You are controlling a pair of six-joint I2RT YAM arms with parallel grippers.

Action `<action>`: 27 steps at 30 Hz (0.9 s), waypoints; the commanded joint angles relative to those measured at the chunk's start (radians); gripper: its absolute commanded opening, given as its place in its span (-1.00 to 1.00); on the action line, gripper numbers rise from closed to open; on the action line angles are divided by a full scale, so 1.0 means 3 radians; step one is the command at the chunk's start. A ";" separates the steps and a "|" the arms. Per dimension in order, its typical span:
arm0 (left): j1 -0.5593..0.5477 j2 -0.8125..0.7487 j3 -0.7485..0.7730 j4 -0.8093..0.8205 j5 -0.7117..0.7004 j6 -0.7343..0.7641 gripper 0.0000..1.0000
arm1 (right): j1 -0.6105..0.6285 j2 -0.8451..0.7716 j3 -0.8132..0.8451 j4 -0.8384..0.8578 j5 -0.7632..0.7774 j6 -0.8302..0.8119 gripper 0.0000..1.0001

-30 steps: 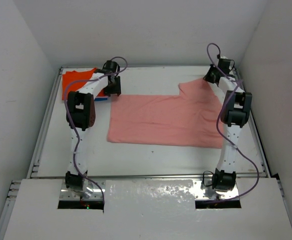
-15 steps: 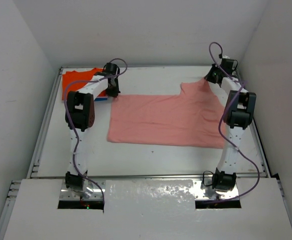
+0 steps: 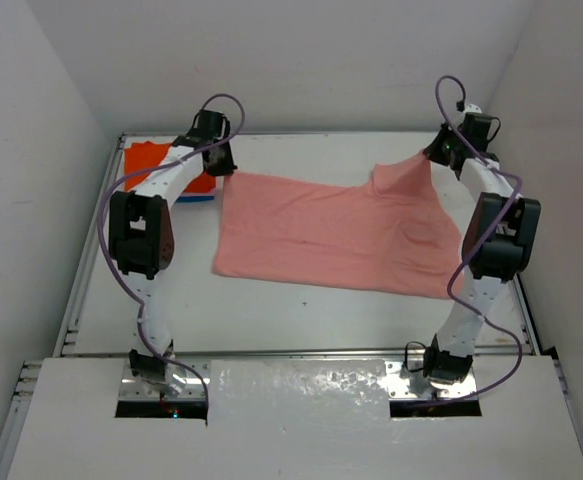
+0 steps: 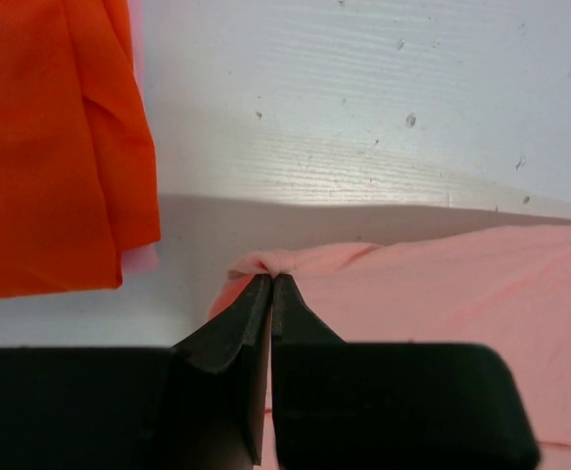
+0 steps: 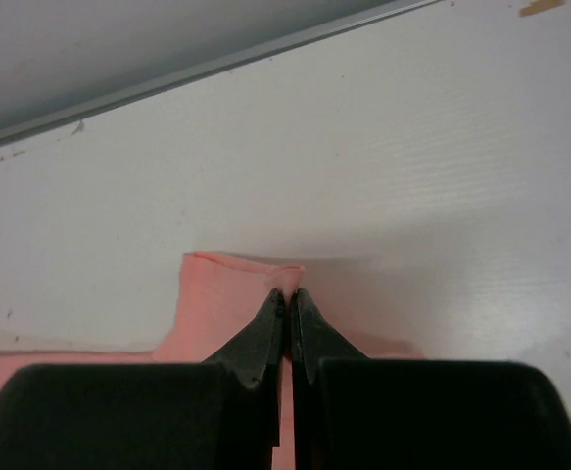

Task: Fold and stack the t-shirts
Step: Grap the side of the flattened tshirt furthest away from the robot with both arms, then fold the other side of the tshirt into a rectangle

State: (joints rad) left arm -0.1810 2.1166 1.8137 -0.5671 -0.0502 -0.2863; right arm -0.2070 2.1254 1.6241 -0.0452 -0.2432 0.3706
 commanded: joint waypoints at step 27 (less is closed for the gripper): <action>0.0020 -0.0894 -0.1127 0.0325 -0.0078 0.0182 -1.00 | -0.0266 -0.2278 -0.2289 0.0197 0.0182 -0.0514 -1.00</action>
State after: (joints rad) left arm -0.1810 1.9102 1.4967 -0.4992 -0.0635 -0.2539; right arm -0.2859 1.4868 0.9485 -0.0113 -0.2050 0.2451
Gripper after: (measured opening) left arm 0.007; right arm 0.002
